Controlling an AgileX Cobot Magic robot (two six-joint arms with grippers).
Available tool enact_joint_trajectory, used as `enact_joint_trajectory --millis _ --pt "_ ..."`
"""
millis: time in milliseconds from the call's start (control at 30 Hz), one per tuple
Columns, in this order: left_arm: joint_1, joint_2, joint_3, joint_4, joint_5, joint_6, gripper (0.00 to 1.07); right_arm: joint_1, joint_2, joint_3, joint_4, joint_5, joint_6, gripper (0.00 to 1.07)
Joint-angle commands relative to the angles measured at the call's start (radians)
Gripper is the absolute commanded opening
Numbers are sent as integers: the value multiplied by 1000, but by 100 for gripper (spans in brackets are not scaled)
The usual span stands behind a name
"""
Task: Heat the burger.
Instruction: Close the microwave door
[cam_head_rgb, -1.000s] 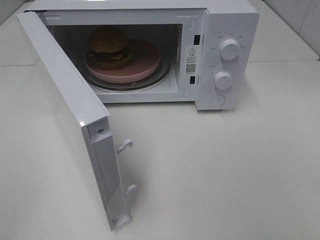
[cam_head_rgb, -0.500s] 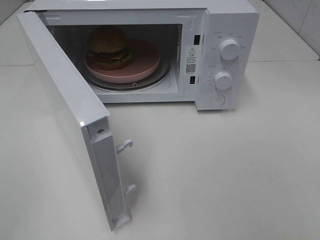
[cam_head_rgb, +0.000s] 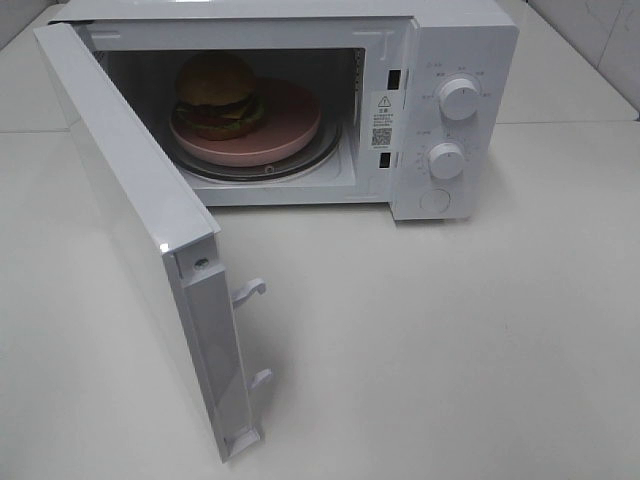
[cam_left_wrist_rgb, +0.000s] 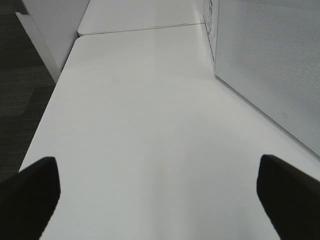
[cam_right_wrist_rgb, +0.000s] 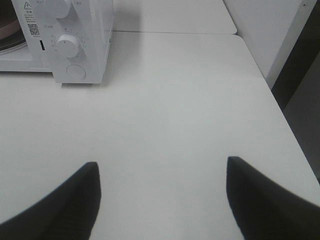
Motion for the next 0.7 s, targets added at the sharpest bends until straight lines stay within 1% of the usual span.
enact_joint_trajectory --millis 33,67,100,133,167,200,233,267,300,333,367,400,433,467,500,533,567,600,667,700 --pt "-5 34 -24 6 -66 -6 100 -2 -29 3 -8 -5 7 71" --pt "-5 51 -31 6 -112 -6 100 -2 -29 3 -8 -5 7 71" --pt "-5 93 -36 5 -220 -5 100 -2 -29 3 -8 -5 7 71" --pt "-5 93 -36 5 -220 -5 100 -2 -29 3 -8 -5 7 71" --pt "-5 120 -34 0 -282 3 98 -2 -29 3 -8 -5 7 71" --pt "-5 181 -23 -3 -382 25 94 -2 -29 3 -8 -5 7 71" --pt "-5 181 -23 -3 -382 25 94 -2 -29 3 -8 -5 7 71" --pt "-5 214 -13 -3 -433 37 90 -2 -29 3 -8 -5 7 71" --pt "-5 269 16 -3 -529 48 77 -2 -29 3 -8 -5 7 71" --pt "-5 269 16 -3 -529 48 77 -2 -29 3 -8 -5 7 71" --pt "-5 296 33 -5 -575 47 67 -2 -29 3 -8 -5 7 71" --pt "-5 338 69 -22 -665 44 41 -2 -29 3 -8 -5 7 71" --pt "-5 338 69 -22 -665 44 41 -2 -29 3 -8 -5 7 71" --pt "-5 377 111 -40 -760 44 10 -2 -29 3 -8 -5 7 71" --pt "-5 394 134 -51 -803 44 0 -2 -29 3 -8 -5 7 71" --pt "-5 394 134 -51 -803 44 0 -2 -29 3 -8 -5 7 71" --pt "-5 420 171 -77 -888 44 0 -2 -29 3 -8 -5 7 71" --pt "-5 420 171 -77 -888 44 0 -2 -29 3 -8 -5 7 71" --pt "-5 459 209 -114 -981 44 0 -2 -29 3 -8 -5 7 71" --pt "-5 459 209 -114 -981 44 0 -2 -29 3 -8 -5 7 71"
